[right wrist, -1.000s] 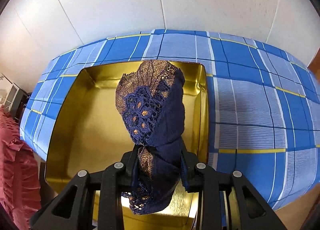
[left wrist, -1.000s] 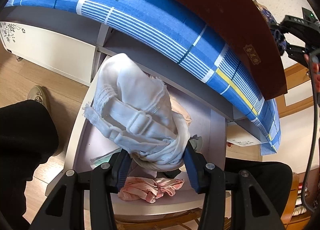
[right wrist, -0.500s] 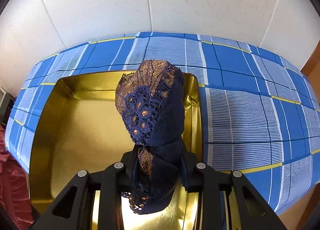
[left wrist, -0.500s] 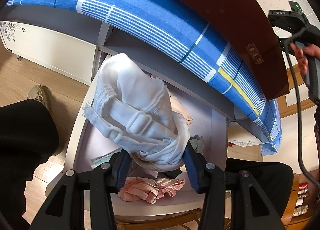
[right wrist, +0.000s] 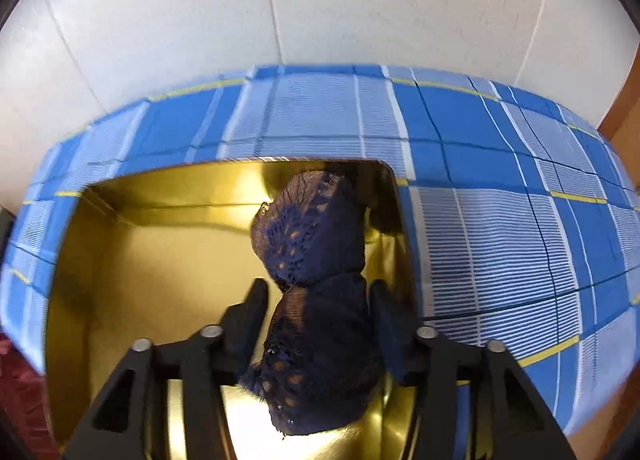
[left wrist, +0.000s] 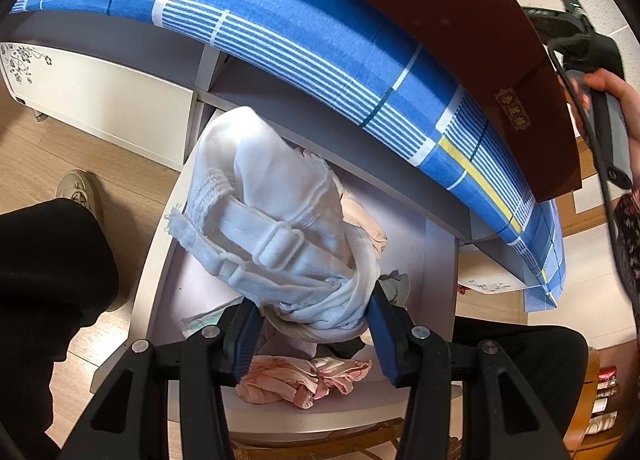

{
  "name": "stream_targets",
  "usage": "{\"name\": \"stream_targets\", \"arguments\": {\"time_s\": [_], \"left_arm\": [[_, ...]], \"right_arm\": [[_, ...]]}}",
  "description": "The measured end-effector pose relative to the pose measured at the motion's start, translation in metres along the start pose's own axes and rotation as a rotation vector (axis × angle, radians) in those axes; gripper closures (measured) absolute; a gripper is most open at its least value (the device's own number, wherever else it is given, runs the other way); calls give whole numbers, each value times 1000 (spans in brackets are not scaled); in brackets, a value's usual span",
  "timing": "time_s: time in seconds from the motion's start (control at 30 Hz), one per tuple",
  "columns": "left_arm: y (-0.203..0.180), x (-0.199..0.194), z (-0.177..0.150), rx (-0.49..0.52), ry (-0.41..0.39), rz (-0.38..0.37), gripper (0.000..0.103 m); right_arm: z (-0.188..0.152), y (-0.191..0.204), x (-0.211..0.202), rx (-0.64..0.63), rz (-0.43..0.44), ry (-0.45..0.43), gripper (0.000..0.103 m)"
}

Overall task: Organize soft objects
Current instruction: 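Carry the navy bra into the gold tray and open the right tool, then carry the white bra into the gold tray and open the left tool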

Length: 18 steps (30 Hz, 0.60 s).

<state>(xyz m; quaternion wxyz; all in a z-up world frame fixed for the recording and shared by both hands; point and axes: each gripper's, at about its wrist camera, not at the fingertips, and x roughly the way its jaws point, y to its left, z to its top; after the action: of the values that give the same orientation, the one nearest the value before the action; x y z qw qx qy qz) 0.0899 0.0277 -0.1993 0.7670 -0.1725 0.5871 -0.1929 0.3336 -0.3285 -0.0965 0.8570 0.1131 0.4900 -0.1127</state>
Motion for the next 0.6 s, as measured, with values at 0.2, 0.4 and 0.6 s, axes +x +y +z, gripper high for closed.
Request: {"name": "stream_targets", "arguments": {"time_s": [0.2, 0.4, 0.6], "left_arm": [[-2, -13, 0, 10, -49, 10, 54], [-21, -46, -1, 107, -147, -3, 54], [-53, -94, -8, 253, -218, -41, 54]], "right_arm": [[-28, -9, -49, -38, 76, -136, 24], [-92, -36, -97, -97, 244, -260, 24], [-172, -58, -119, -204, 431, -300, 24]]}}
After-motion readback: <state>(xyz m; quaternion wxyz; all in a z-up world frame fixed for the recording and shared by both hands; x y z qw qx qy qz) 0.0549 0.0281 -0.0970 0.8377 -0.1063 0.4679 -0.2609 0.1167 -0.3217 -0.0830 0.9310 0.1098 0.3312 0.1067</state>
